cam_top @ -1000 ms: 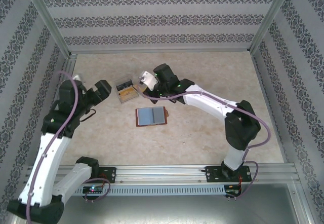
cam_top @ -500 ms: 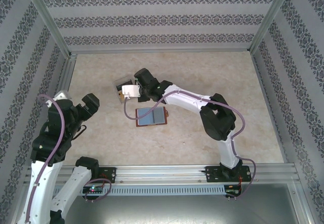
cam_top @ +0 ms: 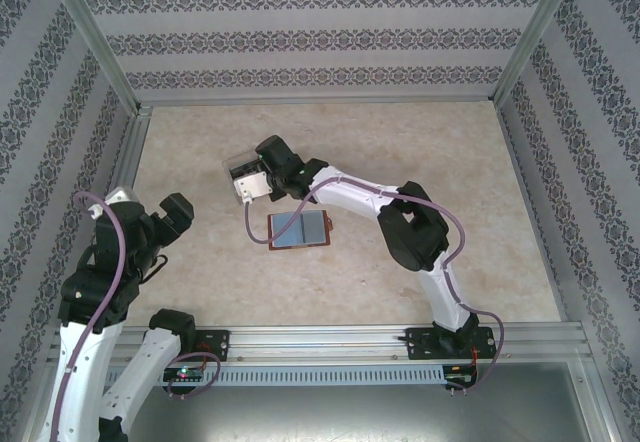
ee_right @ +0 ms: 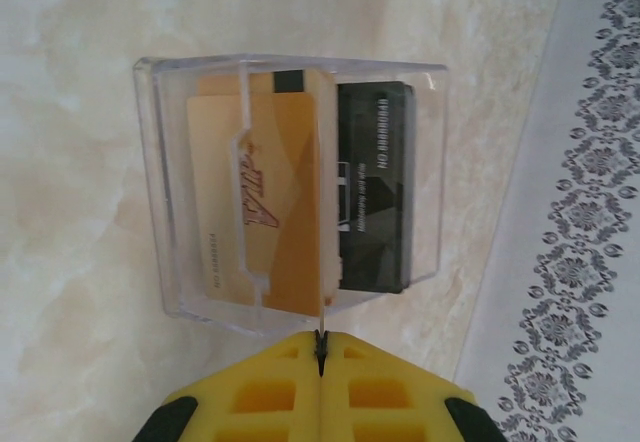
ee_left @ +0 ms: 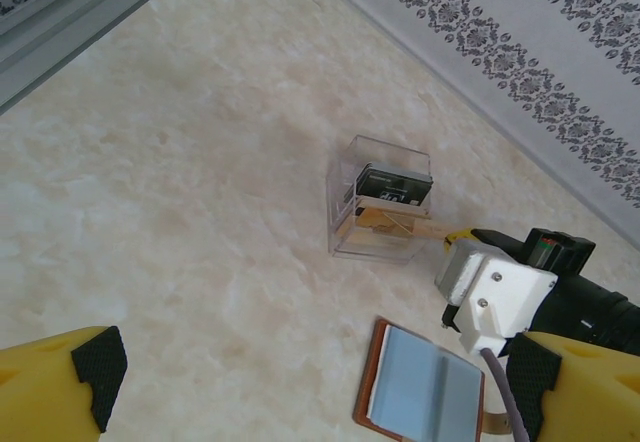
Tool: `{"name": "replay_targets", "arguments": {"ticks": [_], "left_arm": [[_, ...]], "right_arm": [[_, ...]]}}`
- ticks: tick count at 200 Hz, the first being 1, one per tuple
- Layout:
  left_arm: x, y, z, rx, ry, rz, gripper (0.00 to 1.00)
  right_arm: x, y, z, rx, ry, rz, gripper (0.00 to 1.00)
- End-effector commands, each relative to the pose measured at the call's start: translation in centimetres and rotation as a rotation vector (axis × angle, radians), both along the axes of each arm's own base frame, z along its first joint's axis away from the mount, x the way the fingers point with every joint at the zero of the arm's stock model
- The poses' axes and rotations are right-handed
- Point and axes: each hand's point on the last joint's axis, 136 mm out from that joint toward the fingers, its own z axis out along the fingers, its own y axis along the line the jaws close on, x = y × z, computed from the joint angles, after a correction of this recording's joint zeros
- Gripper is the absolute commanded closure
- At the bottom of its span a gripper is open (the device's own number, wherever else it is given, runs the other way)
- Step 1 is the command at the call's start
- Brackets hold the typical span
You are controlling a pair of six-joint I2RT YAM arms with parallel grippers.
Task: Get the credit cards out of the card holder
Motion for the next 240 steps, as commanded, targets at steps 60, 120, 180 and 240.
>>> {"name": "replay_targets", "arguments": {"ticks": [60,120,180,240], "left_arm": [[-1.1,1.0,-0.1,0.035,0.015,0.032,0.01],[-1.2,0.9,-0.1,0.033,0.014,0.026,0.01],[-1.4,0.9,-0.3,0.029,0.014,0.025,0.01],[-1.5,0.9,-0.3,0.032,0.014,0.025,0.01]], "right_arm": [[-0.2,1.8,-1.1,-0.011,-0.004,0.029,1.0],[-0.1,1.7,-2.2,-0.018,0.019,0.02,1.0],[0.7,2.1,-2.3,0.011,0.013,-0.022,0.83],[1.9,2.6,-1.6,0.057,-0.012,-0.073,0.78]]}}
